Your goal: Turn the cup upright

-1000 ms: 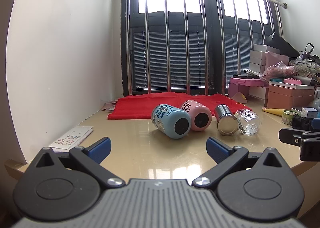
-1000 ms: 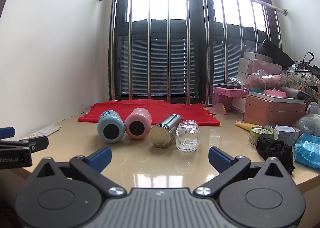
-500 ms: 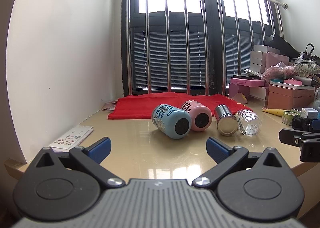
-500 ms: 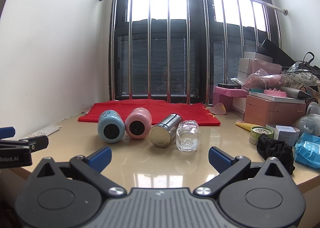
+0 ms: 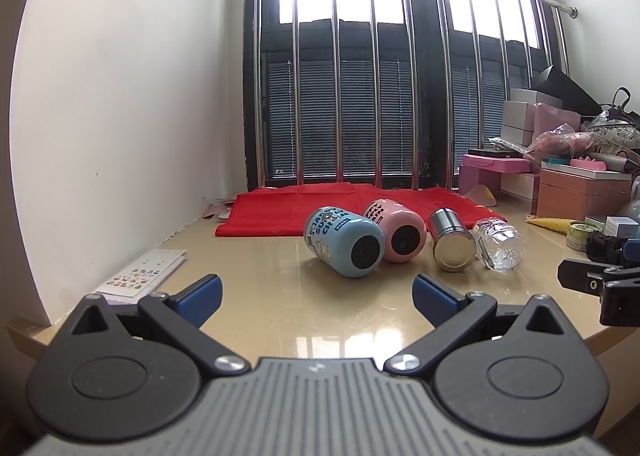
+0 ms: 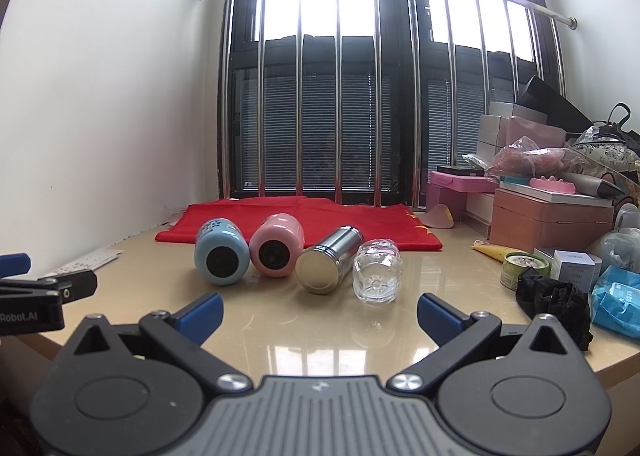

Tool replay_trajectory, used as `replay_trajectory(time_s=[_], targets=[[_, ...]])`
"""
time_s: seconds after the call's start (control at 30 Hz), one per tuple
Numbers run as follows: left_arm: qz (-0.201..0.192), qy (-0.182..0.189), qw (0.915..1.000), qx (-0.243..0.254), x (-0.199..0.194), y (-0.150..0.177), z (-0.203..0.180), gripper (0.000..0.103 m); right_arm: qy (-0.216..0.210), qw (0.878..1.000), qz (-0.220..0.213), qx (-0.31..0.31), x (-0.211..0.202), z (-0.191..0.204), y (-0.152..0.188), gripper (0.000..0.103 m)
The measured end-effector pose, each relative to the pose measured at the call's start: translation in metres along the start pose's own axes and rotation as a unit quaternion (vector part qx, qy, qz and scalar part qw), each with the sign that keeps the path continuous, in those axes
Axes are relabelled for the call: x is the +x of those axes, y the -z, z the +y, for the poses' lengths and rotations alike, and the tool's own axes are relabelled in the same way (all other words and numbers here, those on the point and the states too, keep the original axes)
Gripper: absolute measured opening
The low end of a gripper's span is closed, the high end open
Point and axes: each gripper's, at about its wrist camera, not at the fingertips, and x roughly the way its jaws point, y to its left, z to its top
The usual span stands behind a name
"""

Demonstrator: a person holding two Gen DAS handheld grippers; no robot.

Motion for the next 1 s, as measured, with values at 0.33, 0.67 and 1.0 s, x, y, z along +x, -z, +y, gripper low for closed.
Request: replay_trajectory(time_s=[0.33, 0.67, 1.0], targets=[[0.012, -0.006, 0.9999, -0.007, 0.017, -0.009, -0.001, 0.103, 0.003, 1.0, -0.003, -0.002, 0.004, -0.001, -0.001, 0.103], [0.077, -0.017, 0.9966, -0.023, 0.105, -0.06, -0.007, 0.103, -0.001, 1.0, 0.004, -0.004, 0.051, -0.023, -0.023, 0.103], [0.221, -0.043, 0.9723, -0.064, 0.262, -0.106, -0.008, 0.103, -0.013, 1.0, 0.023, 0.001, 0.12, -0.061, -0.048, 0.103]])
